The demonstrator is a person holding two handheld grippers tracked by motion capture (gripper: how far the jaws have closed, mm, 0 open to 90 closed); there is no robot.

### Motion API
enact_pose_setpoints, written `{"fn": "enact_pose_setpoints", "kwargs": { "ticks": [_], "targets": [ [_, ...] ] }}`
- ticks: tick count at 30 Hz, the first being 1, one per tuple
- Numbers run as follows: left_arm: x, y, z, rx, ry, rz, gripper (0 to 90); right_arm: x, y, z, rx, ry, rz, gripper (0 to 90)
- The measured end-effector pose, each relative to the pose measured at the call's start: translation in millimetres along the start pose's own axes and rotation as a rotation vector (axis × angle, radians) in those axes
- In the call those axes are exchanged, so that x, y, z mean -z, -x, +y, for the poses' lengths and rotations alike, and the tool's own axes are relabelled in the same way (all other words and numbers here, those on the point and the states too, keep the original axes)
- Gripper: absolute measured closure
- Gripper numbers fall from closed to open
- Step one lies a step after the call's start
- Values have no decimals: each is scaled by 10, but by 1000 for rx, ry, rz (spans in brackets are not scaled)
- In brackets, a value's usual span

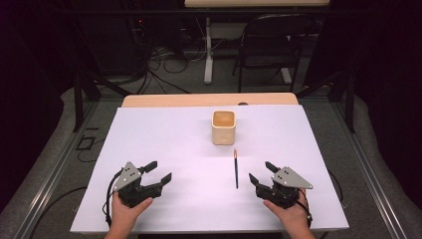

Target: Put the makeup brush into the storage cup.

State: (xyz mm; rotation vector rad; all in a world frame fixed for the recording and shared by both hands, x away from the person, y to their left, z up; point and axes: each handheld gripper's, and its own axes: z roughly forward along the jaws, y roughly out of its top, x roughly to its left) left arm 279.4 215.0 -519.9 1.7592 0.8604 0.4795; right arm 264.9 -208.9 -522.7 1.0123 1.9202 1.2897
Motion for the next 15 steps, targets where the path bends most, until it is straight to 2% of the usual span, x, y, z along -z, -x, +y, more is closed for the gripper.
{"fn": "enact_pose_setpoints", "kwargs": {
  "ticks": [4,6,7,12,15],
  "targets": [
    [-13,6,-3,0,-9,3,308,2,-8,5,5,-9,-9,368],
    [-19,16,-4,-5,-19,8,309,-9,-17,10,3,-36,7,378],
    [-25,29,-7,-12,-32,16,310,-21,-36,10,16,-54,-3,379],
    [-23,59,-9,-25,-40,29,319,-34,-52,24,20,-72,-6,378],
    [-16,63,-6,-17,-48,35,310,-42,-64,25,30,-75,-12,377]
  ]
}}
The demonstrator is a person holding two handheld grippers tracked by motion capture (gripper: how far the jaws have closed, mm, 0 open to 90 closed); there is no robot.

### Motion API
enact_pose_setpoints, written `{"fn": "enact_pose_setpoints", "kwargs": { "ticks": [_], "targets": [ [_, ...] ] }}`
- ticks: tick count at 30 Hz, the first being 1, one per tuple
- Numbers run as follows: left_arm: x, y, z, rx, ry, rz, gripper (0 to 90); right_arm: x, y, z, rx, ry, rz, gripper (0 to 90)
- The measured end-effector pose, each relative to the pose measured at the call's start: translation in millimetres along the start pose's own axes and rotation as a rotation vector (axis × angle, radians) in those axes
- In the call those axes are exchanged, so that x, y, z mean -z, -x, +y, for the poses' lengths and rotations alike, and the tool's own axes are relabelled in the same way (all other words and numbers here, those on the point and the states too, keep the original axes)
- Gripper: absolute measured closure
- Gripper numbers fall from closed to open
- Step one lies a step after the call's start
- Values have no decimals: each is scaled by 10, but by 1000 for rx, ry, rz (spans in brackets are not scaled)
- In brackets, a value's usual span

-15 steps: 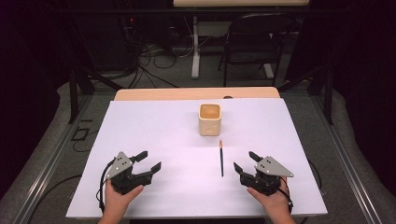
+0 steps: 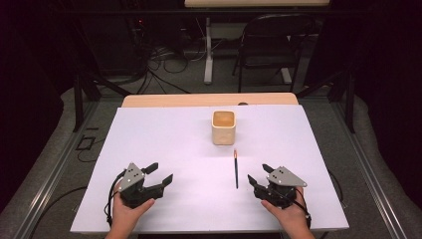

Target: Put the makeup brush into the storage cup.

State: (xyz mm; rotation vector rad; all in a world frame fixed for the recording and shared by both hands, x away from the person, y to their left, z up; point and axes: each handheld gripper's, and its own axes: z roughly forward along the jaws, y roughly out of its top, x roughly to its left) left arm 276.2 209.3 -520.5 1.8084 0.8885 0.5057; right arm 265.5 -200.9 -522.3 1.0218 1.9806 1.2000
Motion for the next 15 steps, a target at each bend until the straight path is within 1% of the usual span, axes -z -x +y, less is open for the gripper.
{"fn": "enact_pose_setpoints", "kwargs": {
  "ticks": [1,2,3,4,5,6,8,9,11,15],
  "targets": [
    [4,-8,3,10,-4,-10,312,-3,-7,4,4,3,-2,374],
    [4,-8,3,10,-4,-10,312,-3,-7,4,4,3,-2,374],
    [11,-13,5,16,-12,-7,312,-2,-16,11,5,1,-4,372],
    [17,-20,5,20,-15,1,312,-1,-35,26,21,1,-16,366],
    [20,-26,5,29,-13,-1,312,-1,-35,26,21,1,-16,366],
    [31,-34,4,31,-5,4,312,0,-48,42,31,-10,-21,356],
    [36,-35,4,30,-2,9,312,-5,-53,47,36,-14,-26,352],
    [37,-35,4,28,-1,13,312,-22,-63,55,40,-27,-34,345],
    [31,-27,0,20,-4,21,318,-35,-74,58,49,-36,-36,345],
    [30,-19,1,21,-11,26,323,-80,-87,85,34,-59,-34,343]
  ]
}}
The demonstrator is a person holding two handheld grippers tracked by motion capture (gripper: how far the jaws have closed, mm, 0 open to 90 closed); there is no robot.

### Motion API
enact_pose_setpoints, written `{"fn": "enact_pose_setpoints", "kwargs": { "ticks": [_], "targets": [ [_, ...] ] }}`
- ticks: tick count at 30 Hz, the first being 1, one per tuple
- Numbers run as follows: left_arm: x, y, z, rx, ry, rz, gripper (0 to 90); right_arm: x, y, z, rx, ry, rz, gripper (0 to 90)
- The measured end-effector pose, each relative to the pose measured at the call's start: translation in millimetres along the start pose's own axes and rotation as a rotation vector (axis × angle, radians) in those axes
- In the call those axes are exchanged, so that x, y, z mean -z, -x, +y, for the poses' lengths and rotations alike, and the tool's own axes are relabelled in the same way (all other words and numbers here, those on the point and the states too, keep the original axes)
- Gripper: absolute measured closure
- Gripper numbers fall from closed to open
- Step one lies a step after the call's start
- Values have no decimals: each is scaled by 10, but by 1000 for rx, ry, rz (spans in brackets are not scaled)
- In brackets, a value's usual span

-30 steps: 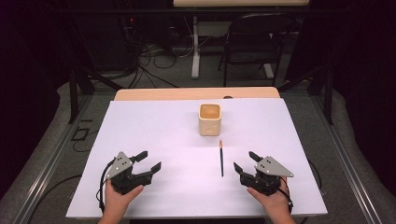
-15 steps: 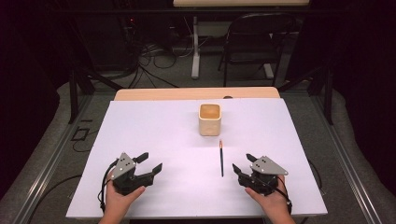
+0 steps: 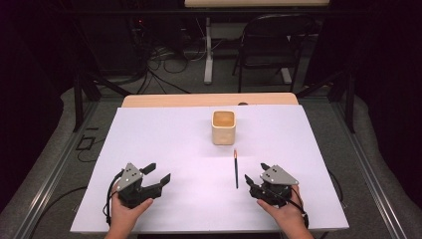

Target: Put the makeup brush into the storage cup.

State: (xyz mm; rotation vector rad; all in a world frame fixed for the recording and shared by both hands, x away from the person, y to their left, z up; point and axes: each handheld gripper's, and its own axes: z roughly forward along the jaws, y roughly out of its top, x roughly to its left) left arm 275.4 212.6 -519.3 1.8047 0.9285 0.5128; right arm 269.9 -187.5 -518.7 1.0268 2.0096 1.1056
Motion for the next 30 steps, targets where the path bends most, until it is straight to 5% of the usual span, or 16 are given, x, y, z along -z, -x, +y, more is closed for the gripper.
{"fn": "enact_pose_setpoints", "kwargs": {
  "ticks": [11,30],
  "targets": [
    [5,-31,-2,44,-25,-7,335,-52,17,130,-47,-84,2,367],
    [-14,-14,-16,54,-38,-19,342,-103,193,408,-126,-220,64,391]
  ]
}}
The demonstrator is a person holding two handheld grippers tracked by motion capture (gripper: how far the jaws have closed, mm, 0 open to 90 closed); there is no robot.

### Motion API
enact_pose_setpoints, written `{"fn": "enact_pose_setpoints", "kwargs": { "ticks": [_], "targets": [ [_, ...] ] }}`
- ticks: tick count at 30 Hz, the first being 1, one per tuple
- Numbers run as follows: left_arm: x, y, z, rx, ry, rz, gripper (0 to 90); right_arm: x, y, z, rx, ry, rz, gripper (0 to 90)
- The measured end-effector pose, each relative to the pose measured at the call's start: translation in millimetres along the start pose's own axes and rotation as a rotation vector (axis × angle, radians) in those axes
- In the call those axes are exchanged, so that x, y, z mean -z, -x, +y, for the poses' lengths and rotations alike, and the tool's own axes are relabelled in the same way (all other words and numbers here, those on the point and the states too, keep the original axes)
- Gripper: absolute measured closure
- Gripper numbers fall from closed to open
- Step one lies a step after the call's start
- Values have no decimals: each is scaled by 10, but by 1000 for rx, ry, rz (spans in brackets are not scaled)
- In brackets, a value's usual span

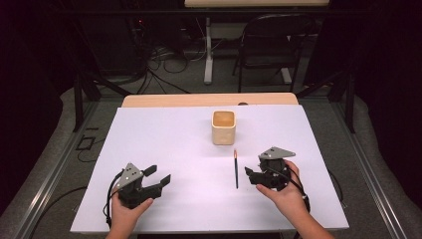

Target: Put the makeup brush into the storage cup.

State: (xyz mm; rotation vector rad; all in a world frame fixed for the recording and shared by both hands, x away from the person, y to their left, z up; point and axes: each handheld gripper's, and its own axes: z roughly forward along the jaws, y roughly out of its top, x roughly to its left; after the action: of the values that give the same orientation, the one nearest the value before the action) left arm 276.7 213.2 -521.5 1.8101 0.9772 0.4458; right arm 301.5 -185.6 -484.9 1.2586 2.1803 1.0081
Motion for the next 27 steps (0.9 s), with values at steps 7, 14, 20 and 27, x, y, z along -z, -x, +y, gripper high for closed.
{"fn": "enact_pose_setpoints", "kwargs": {
  "ticks": [7,14,20,27],
  "targets": [
    [-8,4,-2,-3,-2,-5,342,-65,-7,77,-23,-62,17,395],
    [-14,3,-4,1,-1,-8,343,-136,-8,174,-38,-133,50,411],
    [-21,11,-6,4,-4,-9,343,-222,-4,276,-69,-229,85,432],
    [-24,16,-9,-4,-13,-11,343,-347,22,342,-83,-336,102,433]
  ]
}}
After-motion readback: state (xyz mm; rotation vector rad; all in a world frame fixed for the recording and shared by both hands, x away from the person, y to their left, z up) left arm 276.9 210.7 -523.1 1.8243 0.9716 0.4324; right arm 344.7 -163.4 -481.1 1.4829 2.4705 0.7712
